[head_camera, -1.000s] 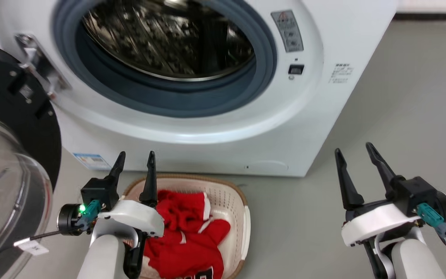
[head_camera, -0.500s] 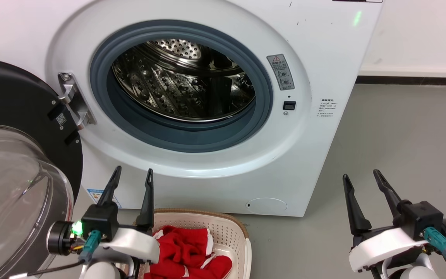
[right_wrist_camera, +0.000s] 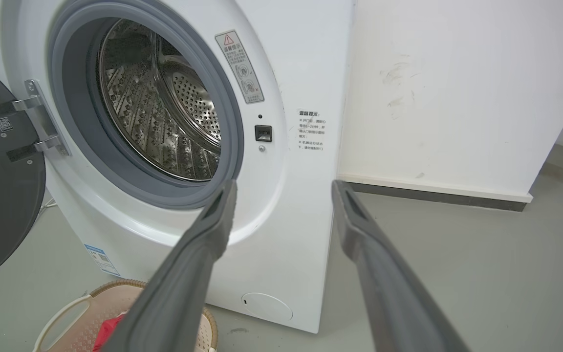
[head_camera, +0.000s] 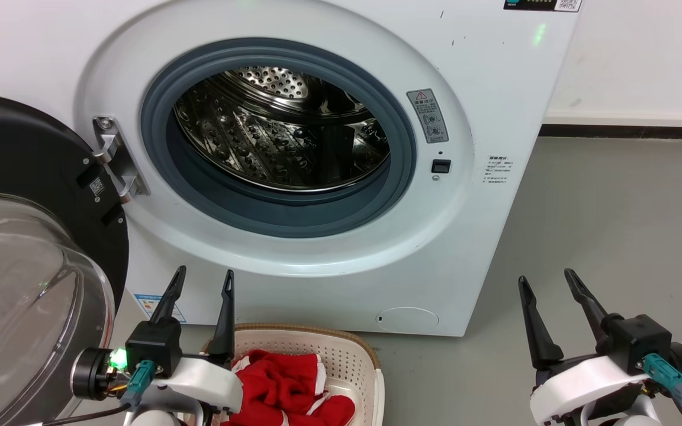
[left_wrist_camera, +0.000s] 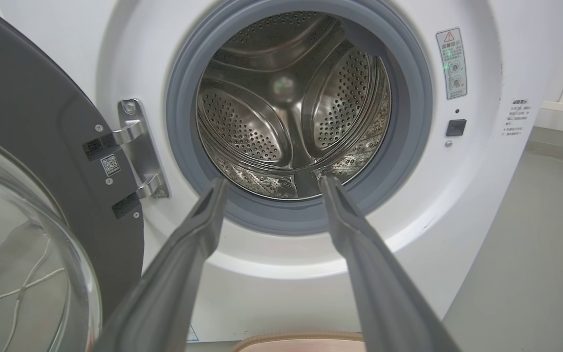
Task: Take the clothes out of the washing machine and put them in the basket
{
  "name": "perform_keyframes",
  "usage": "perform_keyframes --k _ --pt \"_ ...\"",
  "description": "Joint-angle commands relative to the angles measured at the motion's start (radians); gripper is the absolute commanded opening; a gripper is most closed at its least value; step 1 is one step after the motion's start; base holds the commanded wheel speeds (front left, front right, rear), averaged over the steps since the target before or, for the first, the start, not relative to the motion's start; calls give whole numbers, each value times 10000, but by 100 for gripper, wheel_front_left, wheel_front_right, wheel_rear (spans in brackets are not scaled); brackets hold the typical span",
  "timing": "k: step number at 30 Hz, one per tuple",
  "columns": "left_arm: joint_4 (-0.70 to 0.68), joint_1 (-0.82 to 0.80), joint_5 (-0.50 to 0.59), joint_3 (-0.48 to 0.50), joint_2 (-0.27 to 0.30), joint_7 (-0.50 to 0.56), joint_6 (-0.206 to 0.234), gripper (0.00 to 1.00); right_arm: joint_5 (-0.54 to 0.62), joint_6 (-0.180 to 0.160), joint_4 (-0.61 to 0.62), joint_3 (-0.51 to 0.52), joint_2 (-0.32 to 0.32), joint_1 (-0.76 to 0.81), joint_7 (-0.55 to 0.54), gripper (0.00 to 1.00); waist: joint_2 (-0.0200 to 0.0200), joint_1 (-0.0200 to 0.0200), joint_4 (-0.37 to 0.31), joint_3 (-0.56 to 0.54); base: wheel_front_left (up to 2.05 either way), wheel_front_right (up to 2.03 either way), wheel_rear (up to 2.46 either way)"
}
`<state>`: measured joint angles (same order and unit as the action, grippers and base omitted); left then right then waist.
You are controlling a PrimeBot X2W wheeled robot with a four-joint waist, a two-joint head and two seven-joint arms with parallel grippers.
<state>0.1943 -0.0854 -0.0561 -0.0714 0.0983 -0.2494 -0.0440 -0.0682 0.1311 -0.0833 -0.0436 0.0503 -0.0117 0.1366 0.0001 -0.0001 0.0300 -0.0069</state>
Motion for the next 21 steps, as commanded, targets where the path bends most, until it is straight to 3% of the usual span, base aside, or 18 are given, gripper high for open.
perform_keyframes --k 1,5,6,10,21 --pt "-14 67 -23 -21 57 8 19 100 2 -7 44 -18 -3 140 -7 100 -1 1 -6 0 0 0 0" --pt "-3 67 -90 -22 70 20 103 100 -21 -7 39 -38 -3 164 -15 100 -1 1 -11 -5 0 0 0" --pt "21 0 -60 -10 25 14 44 0 -27 0 -7 -28 0 19 -5 0 -1 1 -11 -6 0 0 0" --pt "252 -92 -384 155 -8 173 5 0 -364 2 -67 -75 -2 88 15 0 -1 1 -18 -4 0 0 0" --pt "260 -98 -2728 398 -76 722 -127 0 -2878 1 -326 50 148 -133 -279 0 -1 1 -41 4 0 0 0"
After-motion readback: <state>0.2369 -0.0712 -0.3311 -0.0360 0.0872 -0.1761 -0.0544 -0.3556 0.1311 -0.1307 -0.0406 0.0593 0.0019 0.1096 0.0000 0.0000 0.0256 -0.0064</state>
